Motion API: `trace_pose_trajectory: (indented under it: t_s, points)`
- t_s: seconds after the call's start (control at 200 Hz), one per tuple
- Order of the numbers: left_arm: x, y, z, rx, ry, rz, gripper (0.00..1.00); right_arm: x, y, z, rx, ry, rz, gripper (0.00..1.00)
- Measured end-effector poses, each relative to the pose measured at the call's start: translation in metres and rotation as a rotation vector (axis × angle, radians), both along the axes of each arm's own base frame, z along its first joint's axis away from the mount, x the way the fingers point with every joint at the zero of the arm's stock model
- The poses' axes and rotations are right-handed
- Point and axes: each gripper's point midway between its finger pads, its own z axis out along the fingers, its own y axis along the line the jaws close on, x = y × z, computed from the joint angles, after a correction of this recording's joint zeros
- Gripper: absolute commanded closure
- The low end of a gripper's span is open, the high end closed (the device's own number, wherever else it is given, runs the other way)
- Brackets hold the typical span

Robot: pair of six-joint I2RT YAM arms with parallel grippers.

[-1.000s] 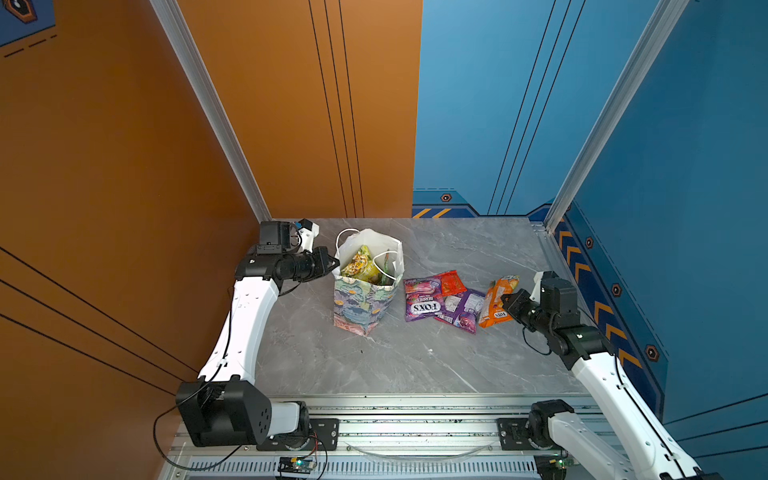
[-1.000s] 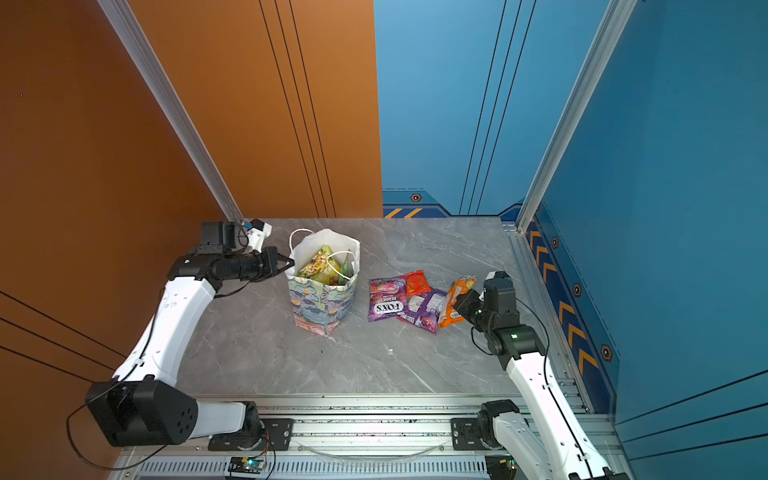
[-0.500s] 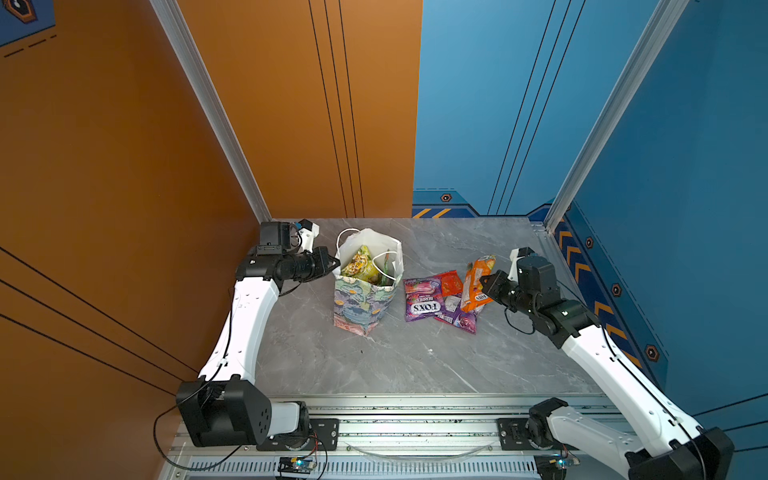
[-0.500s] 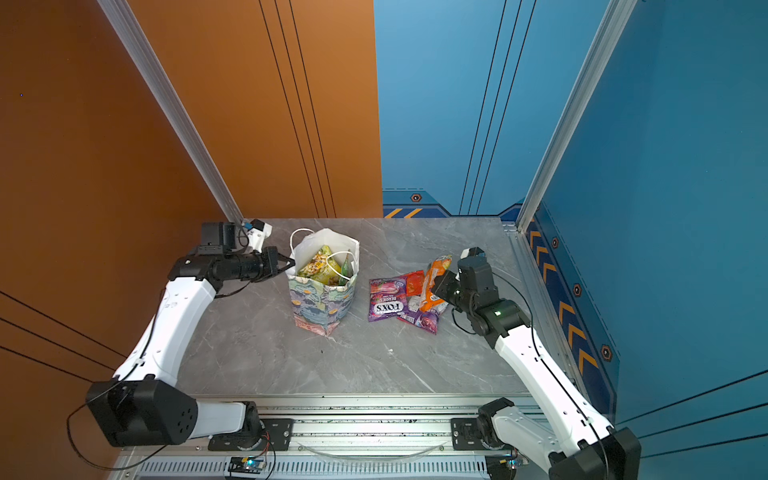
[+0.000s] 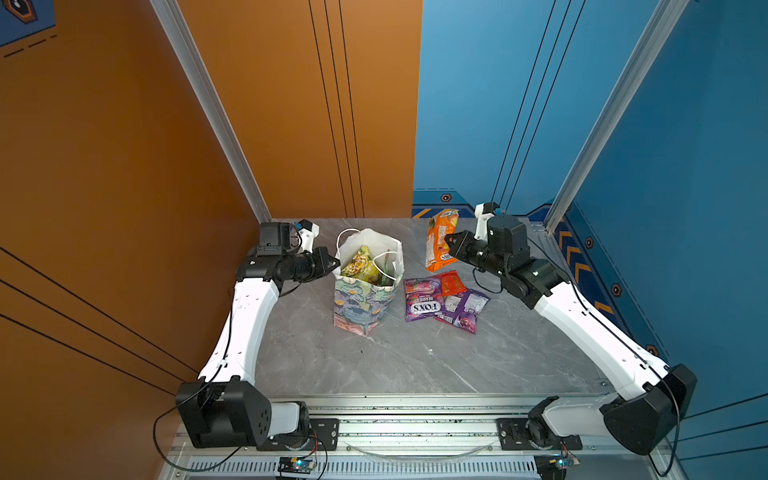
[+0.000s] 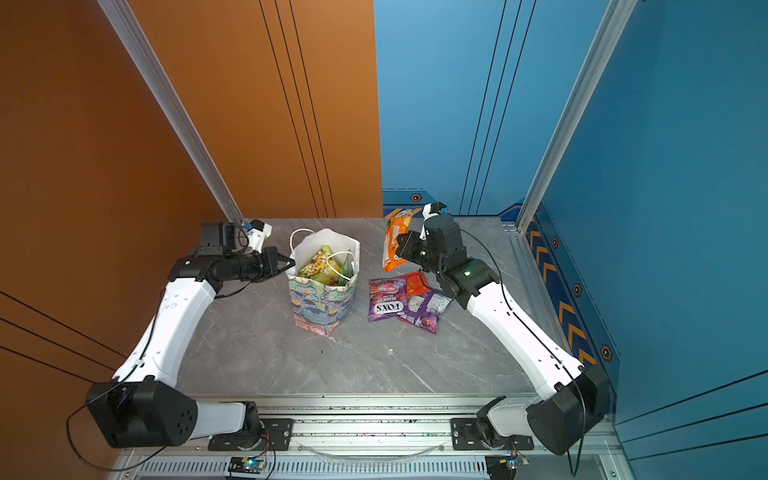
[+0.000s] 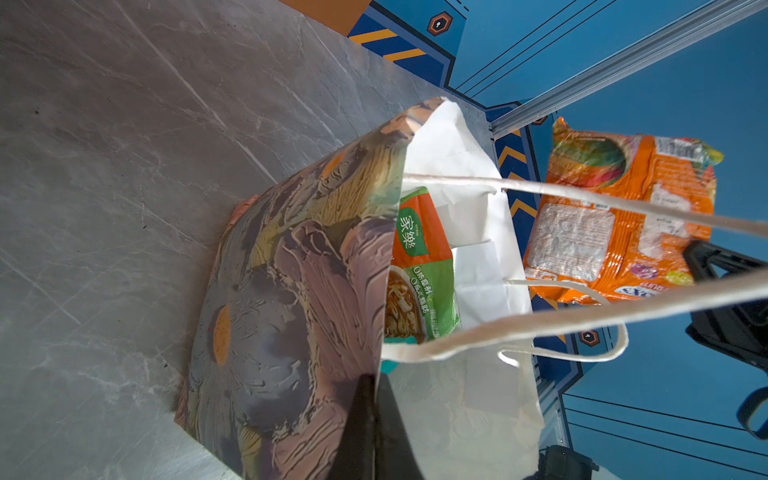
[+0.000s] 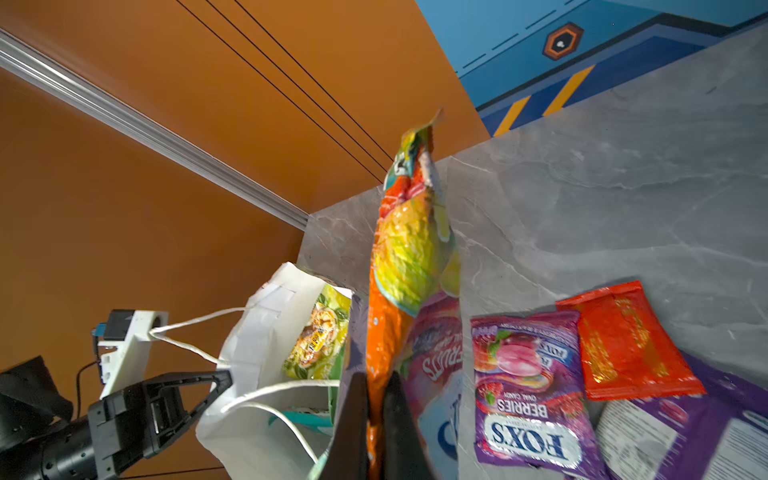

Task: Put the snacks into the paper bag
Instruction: 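Lift the orange packet and carry it above the bag with the right gripper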

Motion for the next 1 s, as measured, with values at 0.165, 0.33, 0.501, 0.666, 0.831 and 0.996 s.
trace_pose_trajectory:
  t_s: [0.165, 0.33, 0.501, 0.666, 0.831, 0.996]
  points:
    - [-0.001, 0.000, 0.000, 0.000, -0.001, 0.000, 1.00, 0.016, 0.023, 0.024, 0.009, -0.052, 0.034, 1.00]
    - [-0.003, 0.000, 0.000, -0.002, -0.004, -0.001, 1.00, 0.028, 0.047, 0.048, 0.018, -0.108, 0.069, 1.00]
    - [-0.003, -0.001, 0.000, -0.005, -0.002, -0.001, 1.00, 0.041, 0.067, 0.074, 0.027, -0.168, 0.094, 1.00]
    - [-0.003, -0.001, 0.000, -0.007, -0.002, -0.002, 1.00, 0.054, 0.088, 0.095, 0.032, -0.219, 0.117, 1.00]
    - [-0.003, -0.001, 0.000, -0.007, -0.002, -0.003, 1.00, 0.055, 0.112, 0.095, 0.017, -0.222, 0.157, 1.00]
    - [-0.003, -0.001, 0.000, -0.007, -0.002, -0.003, 1.00, 0.047, 0.132, 0.080, -0.025, -0.187, 0.192, 1.00]
